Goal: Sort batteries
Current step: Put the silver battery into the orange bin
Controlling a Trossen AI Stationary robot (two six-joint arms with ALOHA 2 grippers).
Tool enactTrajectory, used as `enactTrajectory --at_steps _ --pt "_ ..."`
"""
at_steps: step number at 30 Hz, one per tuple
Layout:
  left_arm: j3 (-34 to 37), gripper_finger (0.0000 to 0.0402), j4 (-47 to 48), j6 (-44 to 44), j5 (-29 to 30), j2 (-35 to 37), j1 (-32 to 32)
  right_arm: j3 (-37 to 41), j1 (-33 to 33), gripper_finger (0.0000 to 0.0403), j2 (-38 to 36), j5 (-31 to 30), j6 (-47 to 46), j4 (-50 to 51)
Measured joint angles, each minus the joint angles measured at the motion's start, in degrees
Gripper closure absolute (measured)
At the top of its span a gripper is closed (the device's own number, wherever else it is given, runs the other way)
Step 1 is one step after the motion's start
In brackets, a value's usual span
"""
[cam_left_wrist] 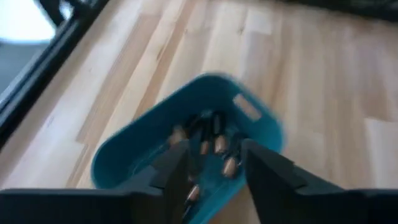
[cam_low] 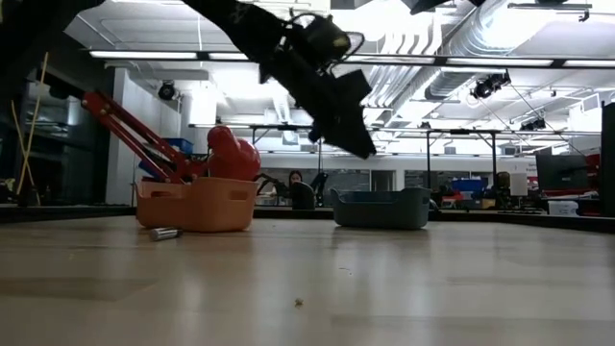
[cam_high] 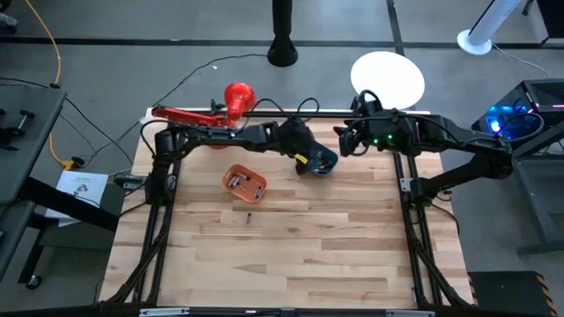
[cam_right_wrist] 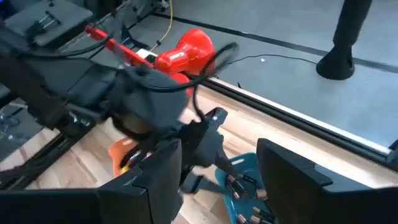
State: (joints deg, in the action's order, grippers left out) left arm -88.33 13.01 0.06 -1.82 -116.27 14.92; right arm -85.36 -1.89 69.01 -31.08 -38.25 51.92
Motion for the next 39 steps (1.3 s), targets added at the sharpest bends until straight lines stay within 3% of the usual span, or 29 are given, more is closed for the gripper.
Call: enactTrajectory --at_steps 4,7,12,14,19,22,24,28,32,39 --pt "-0.4 0.0219 6.0 1.0 -0.3 4.7 -0.3 0.0 0.0 0.0199 0.0 -0.4 -1.4 0.1" --pt "1.3 0.0207 13.4 2.4 -3.2 9.9 0.0 0.0 0.0 0.0199 0.2 0.2 -1.7 0.2" --pt "15.3 0.0218 12.2 10.6 -4.0 25.3 -5.0 0.0 0.0 0.0199 2.4 5.9 -1.8 1.7" --pt "24.2 0.0227 7.4 17.9 -1.5 32.4 -9.7 0.0 0.1 0.0199 3.5 7.5 -1.6 2.8" --pt "41.5 0.0245 -1.8 38.2 14.2 44.0 -28.6 0.0 0.0 0.0199 5.7 7.8 0.3 6.8" --pt "45.1 0.0256 2.7 50.3 21.6 42.9 -37.3 0.0 0.0 0.0199 5.9 7.7 2.5 9.4" --pt "44.4 0.0265 5.7 58.3 23.4 40.4 -39.7 0.0 0.0 0.0199 5.8 7.0 3.3 11.1" --pt "39.6 0.0278 11.5 66.7 23.9 32.5 -39.0 0.0 0.0 0.0199 5.5 5.6 6.7 13.2" --pt "30.6 0.0285 22.7 72.6 19.8 22.8 -36.7 0.0 0.0 0.0199 5.5 5.6 11.2 14.2" --pt "17.2 0.0286 34.9 77.8 18.2 10.0 -35.7 0.0 0.0 0.0199 5.5 5.6 18.2 15.7"
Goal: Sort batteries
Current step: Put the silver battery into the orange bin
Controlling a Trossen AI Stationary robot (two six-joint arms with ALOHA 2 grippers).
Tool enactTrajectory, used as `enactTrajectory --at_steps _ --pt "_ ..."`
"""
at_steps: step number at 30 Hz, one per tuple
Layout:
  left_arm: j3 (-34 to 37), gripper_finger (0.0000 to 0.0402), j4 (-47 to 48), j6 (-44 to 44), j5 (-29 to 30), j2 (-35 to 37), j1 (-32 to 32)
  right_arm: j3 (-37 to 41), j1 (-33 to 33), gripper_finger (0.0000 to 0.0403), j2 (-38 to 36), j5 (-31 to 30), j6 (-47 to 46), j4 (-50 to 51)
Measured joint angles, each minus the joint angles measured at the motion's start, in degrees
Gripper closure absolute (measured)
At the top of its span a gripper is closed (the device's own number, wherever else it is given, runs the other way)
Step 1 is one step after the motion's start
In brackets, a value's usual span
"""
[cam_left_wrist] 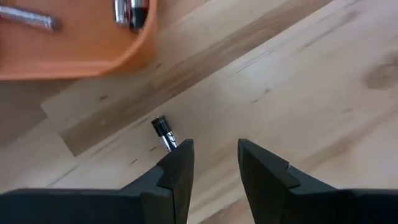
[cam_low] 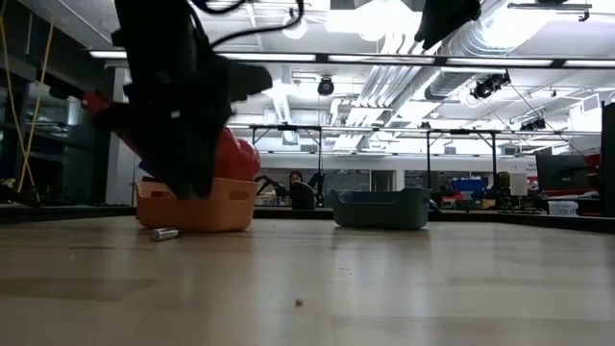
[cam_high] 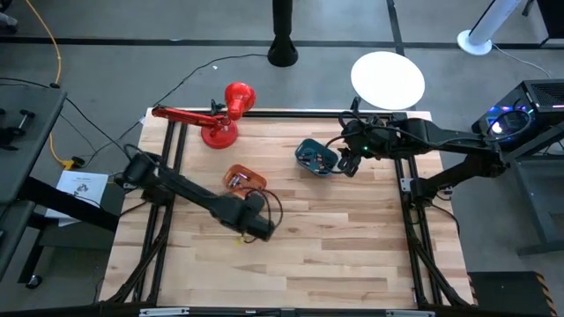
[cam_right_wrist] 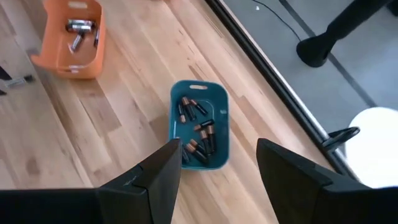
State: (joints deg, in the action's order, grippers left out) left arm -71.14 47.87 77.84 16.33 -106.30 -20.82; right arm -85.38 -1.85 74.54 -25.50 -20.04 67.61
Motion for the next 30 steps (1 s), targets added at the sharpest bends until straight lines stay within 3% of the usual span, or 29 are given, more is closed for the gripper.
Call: enactTrajectory --at_steps 8,14,26,30 --pt "-1.7 0.0287 5.0 12.2 -2.0 -4.3 -0.5 0.0 0.0 0.0199 0.0 1.6 4.1 0.2" --pt "-3.4 0.0287 9.5 17.8 4.8 -2.4 -2.3 0.0 0.0 0.0199 0.0 2.2 7.0 0.3" --pt "-3.0 0.0288 5.5 19.1 -0.9 -9.9 -0.8 0.0 0.0 0.0199 0.0 2.3 8.5 0.5" --pt "-3.1 0.0339 4.4 16.3 -0.8 -10.4 -0.5 0.0 0.0 0.0199 0.0 2.4 8.5 0.6"
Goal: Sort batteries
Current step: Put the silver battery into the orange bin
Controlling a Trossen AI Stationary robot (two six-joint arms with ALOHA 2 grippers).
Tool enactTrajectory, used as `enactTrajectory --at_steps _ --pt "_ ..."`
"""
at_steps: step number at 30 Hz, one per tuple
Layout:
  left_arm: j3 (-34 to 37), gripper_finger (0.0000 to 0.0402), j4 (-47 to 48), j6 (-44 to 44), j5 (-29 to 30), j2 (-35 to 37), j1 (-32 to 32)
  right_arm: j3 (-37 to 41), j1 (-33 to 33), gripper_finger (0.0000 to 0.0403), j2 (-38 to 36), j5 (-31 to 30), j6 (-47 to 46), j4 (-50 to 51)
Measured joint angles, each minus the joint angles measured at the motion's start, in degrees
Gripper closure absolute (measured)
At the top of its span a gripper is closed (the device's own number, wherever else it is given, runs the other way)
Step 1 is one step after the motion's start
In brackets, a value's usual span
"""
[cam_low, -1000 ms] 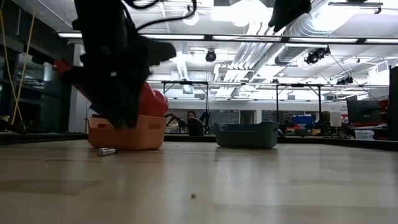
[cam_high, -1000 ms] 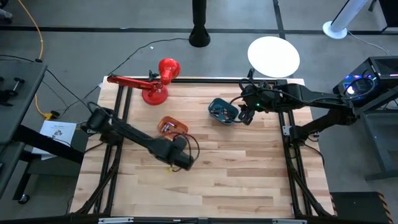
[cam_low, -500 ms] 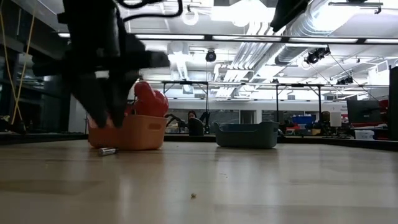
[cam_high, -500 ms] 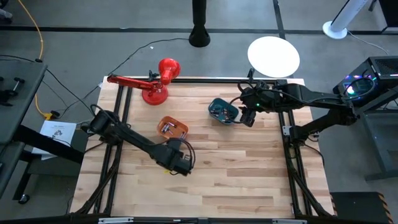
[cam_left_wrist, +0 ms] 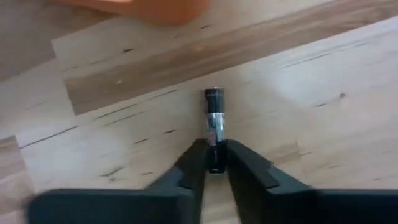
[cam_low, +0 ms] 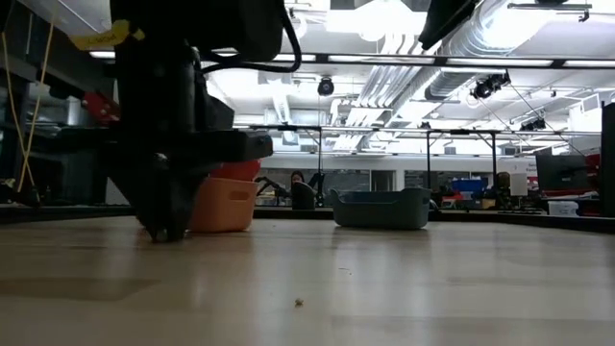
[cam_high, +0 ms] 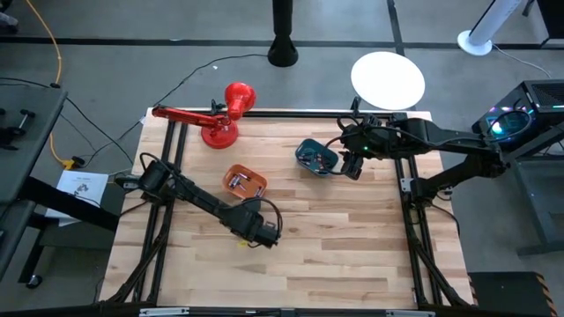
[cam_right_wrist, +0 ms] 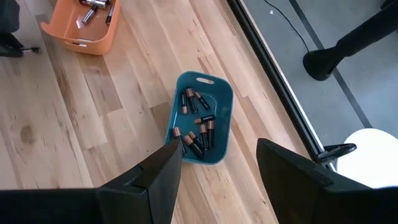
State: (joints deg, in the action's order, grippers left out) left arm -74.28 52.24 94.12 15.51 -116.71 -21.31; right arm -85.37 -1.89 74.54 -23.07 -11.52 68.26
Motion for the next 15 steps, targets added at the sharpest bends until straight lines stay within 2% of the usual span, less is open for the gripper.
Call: enactTrajectory --at_steps 1,3,8,11,13,15 --pt "-0.2 0.0365 0.3 -0.2 0.6 0.7 -0.1 0.0 0.0 0.0199 0.0 0.0 0.0 0.2" --pt "0.1 0.0385 2.2 0.2 2.7 2.8 -1.1 0.0 0.0 0.0199 0.0 0.0 0.0 0.3" --pt "-0.1 0.0394 4.8 -4.2 9.5 14.3 -6.1 0.0 0.0 0.0199 0.0 0.0 0.0 1.3" --pt "0.0 0.0396 7.7 -6.2 15.6 21.4 -9.1 0.0 0.0 0.0199 0.0 0.0 0.0 1.3" --pt "-0.1 0.0397 12.2 -7.6 18.7 26.2 -8.2 0.0 0.0 0.0199 0.0 0.0 -0.3 1.0" --pt "0.2 0.0398 16.8 -12.9 18.7 29.0 -5.2 0.0 0.0 0.0199 0.0 0.0 -1.6 0.4"
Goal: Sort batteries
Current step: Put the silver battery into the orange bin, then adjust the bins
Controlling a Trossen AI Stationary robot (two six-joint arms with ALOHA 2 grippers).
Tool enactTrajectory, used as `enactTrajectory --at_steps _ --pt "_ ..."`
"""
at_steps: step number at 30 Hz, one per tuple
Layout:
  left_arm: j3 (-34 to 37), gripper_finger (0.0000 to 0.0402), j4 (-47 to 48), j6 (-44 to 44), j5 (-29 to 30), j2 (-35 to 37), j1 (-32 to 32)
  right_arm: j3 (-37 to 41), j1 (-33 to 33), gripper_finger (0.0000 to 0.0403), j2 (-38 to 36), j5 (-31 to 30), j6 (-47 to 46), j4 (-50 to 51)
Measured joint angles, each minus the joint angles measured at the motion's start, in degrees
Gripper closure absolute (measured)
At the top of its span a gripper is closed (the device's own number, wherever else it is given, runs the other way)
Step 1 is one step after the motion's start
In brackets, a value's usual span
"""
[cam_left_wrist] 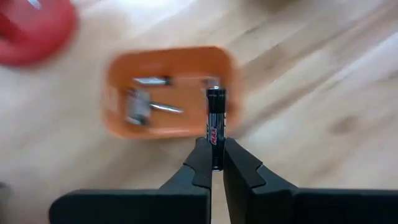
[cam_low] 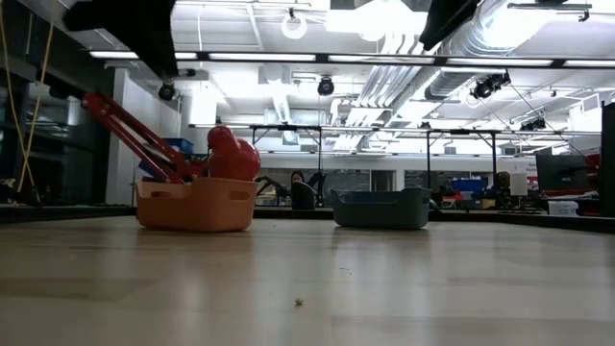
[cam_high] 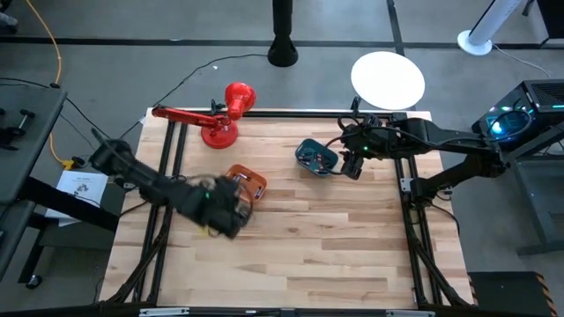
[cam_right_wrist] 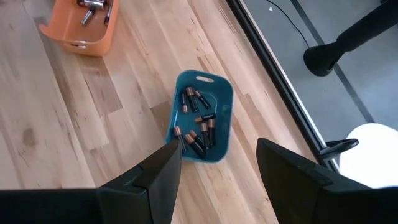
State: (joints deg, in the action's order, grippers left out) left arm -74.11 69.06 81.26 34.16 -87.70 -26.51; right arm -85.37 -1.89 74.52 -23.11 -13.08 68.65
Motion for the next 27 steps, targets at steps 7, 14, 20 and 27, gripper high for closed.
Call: enactTrajectory --at_steps 7,14,20,27 --pt "4.9 0.0398 -8.0 -40.8 -13.3 1.3 14.7 0.0 0.0 0.0199 0.0 0.0 -6.3 0.2" --pt "15.7 0.0344 -22.0 -59.0 -17.0 1.7 23.2 0.0 0.0 0.0199 0.0 0.1 -15.9 1.0" --pt "23.8 0.0298 -32.5 -69.7 -27.2 4.2 26.4 0.0 0.0 0.0199 0.0 0.3 -22.3 1.0" --pt "26.5 0.0301 -32.2 -73.4 -24.4 16.1 29.7 0.0 0.0 0.0199 0.1 0.4 -30.4 2.2"
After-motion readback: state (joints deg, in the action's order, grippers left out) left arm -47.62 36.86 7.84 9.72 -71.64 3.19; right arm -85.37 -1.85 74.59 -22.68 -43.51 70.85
